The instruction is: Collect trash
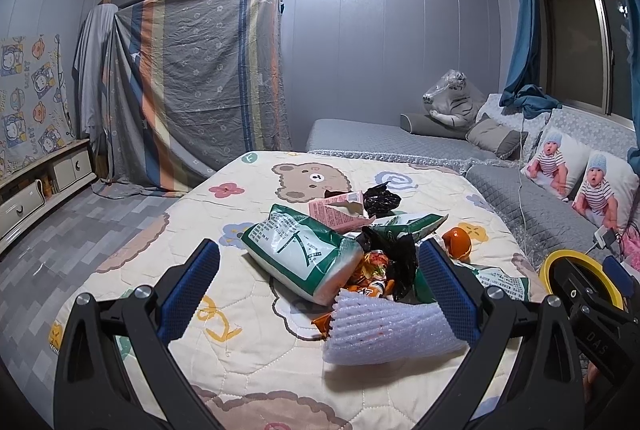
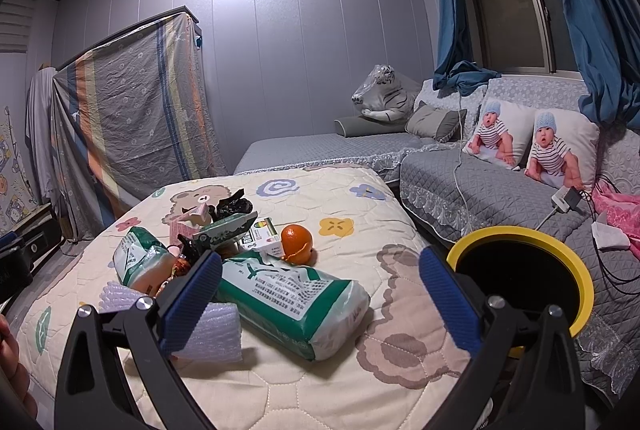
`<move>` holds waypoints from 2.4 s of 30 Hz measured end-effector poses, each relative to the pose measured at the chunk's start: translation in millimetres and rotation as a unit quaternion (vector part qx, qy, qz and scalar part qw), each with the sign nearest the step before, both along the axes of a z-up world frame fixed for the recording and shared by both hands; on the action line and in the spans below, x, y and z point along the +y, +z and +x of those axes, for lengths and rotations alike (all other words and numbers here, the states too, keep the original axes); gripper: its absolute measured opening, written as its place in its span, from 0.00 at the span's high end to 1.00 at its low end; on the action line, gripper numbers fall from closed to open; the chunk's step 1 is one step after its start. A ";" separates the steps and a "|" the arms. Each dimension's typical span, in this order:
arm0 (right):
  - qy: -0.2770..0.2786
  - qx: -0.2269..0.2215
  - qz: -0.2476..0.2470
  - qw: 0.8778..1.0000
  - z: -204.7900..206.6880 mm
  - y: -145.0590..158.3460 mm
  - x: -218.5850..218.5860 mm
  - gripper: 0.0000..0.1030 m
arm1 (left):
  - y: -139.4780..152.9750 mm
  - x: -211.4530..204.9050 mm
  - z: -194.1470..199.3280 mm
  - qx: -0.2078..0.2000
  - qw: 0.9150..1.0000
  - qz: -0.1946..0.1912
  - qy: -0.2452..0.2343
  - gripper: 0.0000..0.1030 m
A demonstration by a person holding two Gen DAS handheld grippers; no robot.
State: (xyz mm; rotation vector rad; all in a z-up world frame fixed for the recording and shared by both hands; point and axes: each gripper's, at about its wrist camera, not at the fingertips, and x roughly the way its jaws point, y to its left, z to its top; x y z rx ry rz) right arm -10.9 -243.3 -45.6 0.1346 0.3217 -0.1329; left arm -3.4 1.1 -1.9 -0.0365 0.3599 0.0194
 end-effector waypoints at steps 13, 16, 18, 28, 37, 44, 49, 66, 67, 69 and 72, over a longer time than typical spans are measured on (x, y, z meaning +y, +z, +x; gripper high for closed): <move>0.000 0.002 0.002 1.000 2.2 -3.8 1.8 0.08 | -3.1 -1.2 -0.2 0.001 1.000 -0.001 -0.002 0.07; 0.000 0.002 0.002 1.000 2.4 -3.8 1.5 0.08 | -5.2 -2.2 0.8 0.002 1.000 -0.002 -0.004 0.07; 0.000 0.003 0.002 1.000 2.5 -4.0 2.0 0.08 | -5.6 -2.1 1.4 0.002 1.000 -0.004 -0.005 0.07; 0.014 -0.014 -0.026 0.999 2.6 -3.4 10.6 0.08 | -15.1 28.6 20.7 0.025 0.998 -0.040 -0.037 0.07; 0.148 0.004 -0.049 0.988 19.3 -4.5 25.0 0.08 | -26.3 67.8 45.3 0.040 0.999 -0.012 -0.034 0.07; 0.232 0.025 -0.072 0.970 26.8 -21.3 54.3 0.08 | -37.2 80.4 64.6 0.038 0.998 -0.028 -0.036 0.07; 0.224 0.037 -0.077 0.971 27.6 -22.1 51.5 0.08 | -46.7 77.4 57.7 0.025 0.998 -0.013 -0.057 0.07; 0.261 0.145 -0.125 0.946 90.9 -63.5 -23.6 0.08 | -87.2 9.3 74.4 0.105 0.959 0.038 -0.260 0.07; 0.272 0.149 -0.117 0.944 95.1 -64.5 -24.6 0.08 | -89.5 7.4 80.2 0.111 0.958 0.038 -0.261 0.07; 0.281 0.155 -0.108 0.941 100.8 -65.9 -25.2 0.08 | -95.2 1.5 89.4 0.127 0.955 0.032 -0.266 0.07; 0.293 0.165 -0.095 0.937 111.0 -69.1 -26.1 0.08 | -101.0 -7.0 99.9 0.145 0.949 0.018 -0.279 0.08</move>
